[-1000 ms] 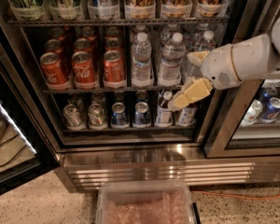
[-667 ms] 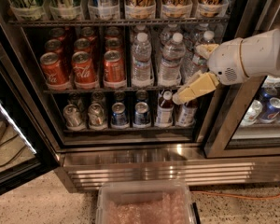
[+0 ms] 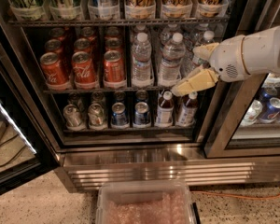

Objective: Pick water bottle from middle shelf of fridge

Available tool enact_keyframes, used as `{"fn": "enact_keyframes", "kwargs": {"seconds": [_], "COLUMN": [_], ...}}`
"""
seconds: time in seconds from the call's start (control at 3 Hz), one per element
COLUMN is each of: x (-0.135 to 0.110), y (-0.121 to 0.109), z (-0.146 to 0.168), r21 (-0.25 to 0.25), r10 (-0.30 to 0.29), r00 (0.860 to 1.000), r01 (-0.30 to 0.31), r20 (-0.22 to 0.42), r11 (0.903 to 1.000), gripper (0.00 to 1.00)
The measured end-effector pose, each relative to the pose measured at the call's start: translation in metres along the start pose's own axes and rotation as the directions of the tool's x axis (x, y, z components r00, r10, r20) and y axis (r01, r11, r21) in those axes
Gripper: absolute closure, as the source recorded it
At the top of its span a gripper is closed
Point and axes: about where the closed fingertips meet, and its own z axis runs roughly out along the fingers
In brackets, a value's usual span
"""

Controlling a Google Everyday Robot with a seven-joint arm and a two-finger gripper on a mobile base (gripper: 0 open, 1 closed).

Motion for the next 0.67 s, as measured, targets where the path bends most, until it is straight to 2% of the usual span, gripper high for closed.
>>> {"fn": "enact_keyframes", "kwargs": {"seconds": [0.33, 0.67], "x": [0.0000, -0.0041], "y": [0.0000, -0.0023], "z": [0.0000, 0.0002], "r21": [0.000, 0.022], "r10": [0.000, -0.042], "r00": [1.000, 0.999], "r01": [0.000, 0.042], "r20": [0.000, -0.007], "r11": [1.0000, 0.9989], "gripper": [0.21, 0.20]}}
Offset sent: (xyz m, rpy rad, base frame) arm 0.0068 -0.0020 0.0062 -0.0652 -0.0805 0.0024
